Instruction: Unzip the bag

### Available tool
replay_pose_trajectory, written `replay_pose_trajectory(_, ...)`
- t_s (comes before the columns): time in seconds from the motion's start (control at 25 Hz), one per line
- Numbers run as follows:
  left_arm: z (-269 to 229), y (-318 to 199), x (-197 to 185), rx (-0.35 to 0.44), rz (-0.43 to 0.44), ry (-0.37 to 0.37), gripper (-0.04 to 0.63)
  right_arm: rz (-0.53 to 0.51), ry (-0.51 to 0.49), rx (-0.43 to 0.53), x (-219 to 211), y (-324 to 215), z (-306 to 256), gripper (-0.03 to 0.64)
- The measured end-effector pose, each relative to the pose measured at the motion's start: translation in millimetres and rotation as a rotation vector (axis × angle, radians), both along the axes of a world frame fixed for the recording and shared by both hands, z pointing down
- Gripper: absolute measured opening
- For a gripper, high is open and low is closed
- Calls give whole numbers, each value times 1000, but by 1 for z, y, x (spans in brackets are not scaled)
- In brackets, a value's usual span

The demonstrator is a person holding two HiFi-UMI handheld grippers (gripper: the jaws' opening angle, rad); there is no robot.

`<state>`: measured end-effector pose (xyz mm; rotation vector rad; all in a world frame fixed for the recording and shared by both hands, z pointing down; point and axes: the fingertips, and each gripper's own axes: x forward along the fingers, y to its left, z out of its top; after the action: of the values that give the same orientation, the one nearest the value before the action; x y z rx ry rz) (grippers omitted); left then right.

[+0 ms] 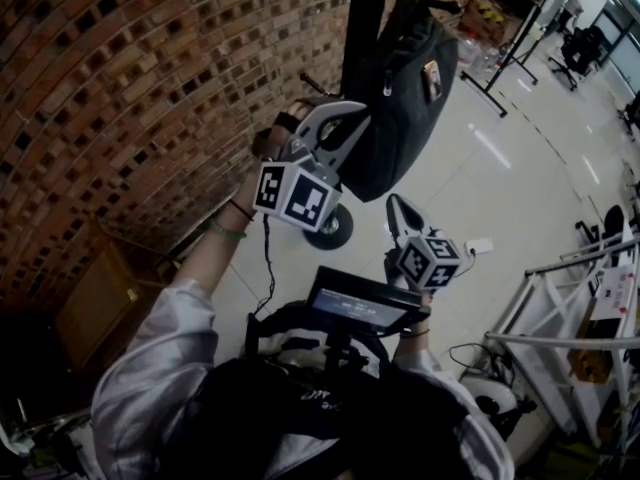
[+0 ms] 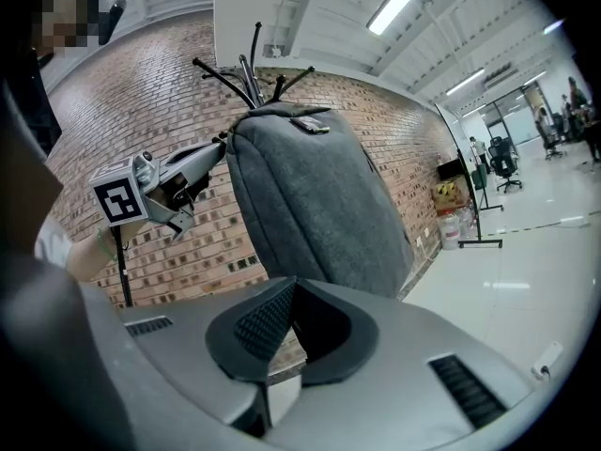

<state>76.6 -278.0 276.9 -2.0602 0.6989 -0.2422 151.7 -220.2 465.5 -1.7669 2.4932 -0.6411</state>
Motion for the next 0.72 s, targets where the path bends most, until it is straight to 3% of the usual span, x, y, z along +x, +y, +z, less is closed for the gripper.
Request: replay_pose_trajectory(0.72, 26, 7, -5, -6, -9, -46, 17, -21, -1, -26, -4, 1, 8, -9)
